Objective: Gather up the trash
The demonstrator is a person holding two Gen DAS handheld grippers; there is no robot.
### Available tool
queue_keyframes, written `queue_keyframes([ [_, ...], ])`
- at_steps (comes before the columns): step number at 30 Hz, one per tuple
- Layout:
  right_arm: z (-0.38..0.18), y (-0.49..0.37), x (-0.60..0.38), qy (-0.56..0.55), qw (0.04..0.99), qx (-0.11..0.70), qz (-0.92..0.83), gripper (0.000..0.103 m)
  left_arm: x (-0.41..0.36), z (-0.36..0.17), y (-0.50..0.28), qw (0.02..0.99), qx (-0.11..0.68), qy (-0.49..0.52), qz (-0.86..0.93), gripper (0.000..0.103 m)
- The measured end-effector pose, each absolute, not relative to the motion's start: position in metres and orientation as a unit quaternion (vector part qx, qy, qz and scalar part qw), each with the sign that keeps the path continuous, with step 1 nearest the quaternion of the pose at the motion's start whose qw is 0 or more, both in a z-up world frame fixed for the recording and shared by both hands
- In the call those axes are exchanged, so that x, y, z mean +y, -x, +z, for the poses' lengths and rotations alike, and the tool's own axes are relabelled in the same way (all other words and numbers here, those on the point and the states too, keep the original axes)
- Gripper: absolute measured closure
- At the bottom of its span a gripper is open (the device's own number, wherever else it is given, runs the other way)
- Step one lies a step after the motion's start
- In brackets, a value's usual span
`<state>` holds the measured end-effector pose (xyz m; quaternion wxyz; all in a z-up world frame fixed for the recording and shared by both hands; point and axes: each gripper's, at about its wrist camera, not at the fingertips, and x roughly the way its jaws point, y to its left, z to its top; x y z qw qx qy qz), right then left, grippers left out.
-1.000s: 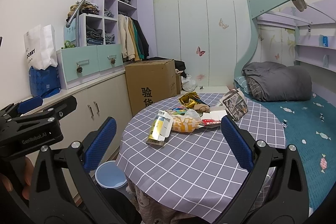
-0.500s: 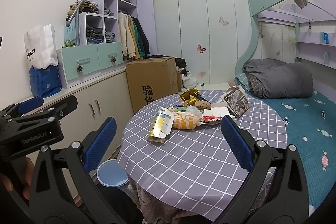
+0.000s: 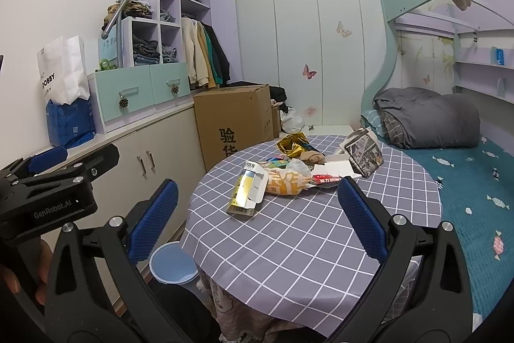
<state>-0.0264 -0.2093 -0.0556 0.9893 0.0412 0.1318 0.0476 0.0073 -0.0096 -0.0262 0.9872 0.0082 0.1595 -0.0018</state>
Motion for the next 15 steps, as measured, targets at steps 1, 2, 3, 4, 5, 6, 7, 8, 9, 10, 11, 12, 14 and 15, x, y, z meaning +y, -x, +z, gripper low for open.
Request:
queue_keyframes([
  [1,-0.0553,0.0261,-0.2092,-0.041,0.989,0.132,0.048,0.006,-0.0095,-0.0259,-0.0074,0.987,0.160,-0.008,-0.002,0.004],
  [2,-0.0555,0.0263,-0.2089,-0.042,0.989,0.133,0.048,0.006,-0.0093,-0.0257,-0.0074,0.987,0.160,-0.008,-0.002,0.004],
  [3,-0.0554,0.0258,-0.2090,-0.042,0.989,0.133,0.048,0.006,-0.0098,-0.0266,-0.0072,0.987,0.160,-0.008,-0.002,0.004],
  [4,-0.0555,0.0259,-0.2089,-0.041,0.989,0.133,0.048,0.006,-0.0095,-0.0270,-0.0073,0.987,0.161,-0.008,-0.002,0.004],
  [5,-0.0555,0.0259,-0.2089,-0.041,0.989,0.133,0.048,0.006,-0.0105,-0.0288,-0.0067,0.987,0.162,-0.008,-0.002,0.004],
  [6,-0.0556,0.0260,-0.2087,-0.041,0.989,0.133,0.048,0.006,-0.0095,-0.0282,-0.0072,0.987,0.162,-0.008,-0.003,0.004],
  [7,-0.0557,0.0261,-0.2086,-0.042,0.989,0.133,0.048,0.006,-0.0098,-0.0291,-0.0067,0.987,0.163,-0.008,-0.003,0.004],
  [8,-0.0556,0.0259,-0.2090,-0.042,0.989,0.133,0.048,0.006,-0.0093,-0.0283,-0.0073,0.987,0.163,-0.008,-0.003,0.004],
  [9,-0.0557,0.0260,-0.2087,-0.042,0.989,0.133,0.048,0.006,-0.0103,-0.0301,-0.0063,0.987,0.163,-0.008,-0.003,0.004],
  [10,-0.0560,0.0259,-0.2092,-0.042,0.989,0.134,0.048,0.006,-0.0100,-0.0296,-0.0067,0.987,0.163,-0.008,-0.003,0.004],
  [11,-0.0562,0.0262,-0.2089,-0.043,0.989,0.134,0.048,0.006,-0.0103,-0.0301,-0.0064,0.987,0.163,-0.008,-0.003,0.004],
  [12,-0.0565,0.0255,-0.2092,-0.043,0.989,0.135,0.048,0.006,-0.0096,-0.0289,-0.0070,0.987,0.163,-0.008,-0.002,0.004],
  [14,-0.0569,0.0249,-0.2096,-0.045,0.988,0.136,0.049,0.006,-0.0092,-0.0281,-0.0075,0.987,0.163,-0.008,-0.003,0.004],
  [15,-0.0574,0.0244,-0.2103,-0.047,0.988,0.139,0.049,0.006,-0.0103,-0.0301,-0.0065,0.986,0.165,-0.009,-0.003,0.004],
])
